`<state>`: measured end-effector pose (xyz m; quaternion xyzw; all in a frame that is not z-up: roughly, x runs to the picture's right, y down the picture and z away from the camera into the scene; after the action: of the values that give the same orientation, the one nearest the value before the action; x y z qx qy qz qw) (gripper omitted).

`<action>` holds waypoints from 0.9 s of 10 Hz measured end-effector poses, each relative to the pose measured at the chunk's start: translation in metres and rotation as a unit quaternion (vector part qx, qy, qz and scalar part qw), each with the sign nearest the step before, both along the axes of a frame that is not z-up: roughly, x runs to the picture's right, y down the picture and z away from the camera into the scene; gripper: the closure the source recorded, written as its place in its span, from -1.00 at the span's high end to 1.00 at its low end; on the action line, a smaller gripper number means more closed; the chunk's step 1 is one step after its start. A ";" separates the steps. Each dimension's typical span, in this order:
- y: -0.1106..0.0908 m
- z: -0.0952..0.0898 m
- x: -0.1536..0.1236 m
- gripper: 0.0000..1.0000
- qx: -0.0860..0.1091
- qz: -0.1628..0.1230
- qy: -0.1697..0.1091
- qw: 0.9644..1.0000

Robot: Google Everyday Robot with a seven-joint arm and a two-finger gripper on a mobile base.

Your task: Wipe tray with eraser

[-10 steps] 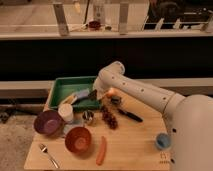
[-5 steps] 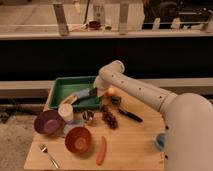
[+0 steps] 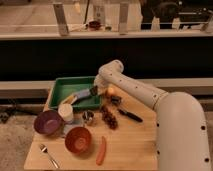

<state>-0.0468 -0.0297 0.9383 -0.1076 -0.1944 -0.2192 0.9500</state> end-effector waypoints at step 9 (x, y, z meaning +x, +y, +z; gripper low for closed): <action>-0.016 -0.033 -0.015 -1.00 0.035 -0.099 -0.063 0.992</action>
<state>-0.0623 -0.0458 0.9052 -0.0787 -0.2346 -0.3253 0.9127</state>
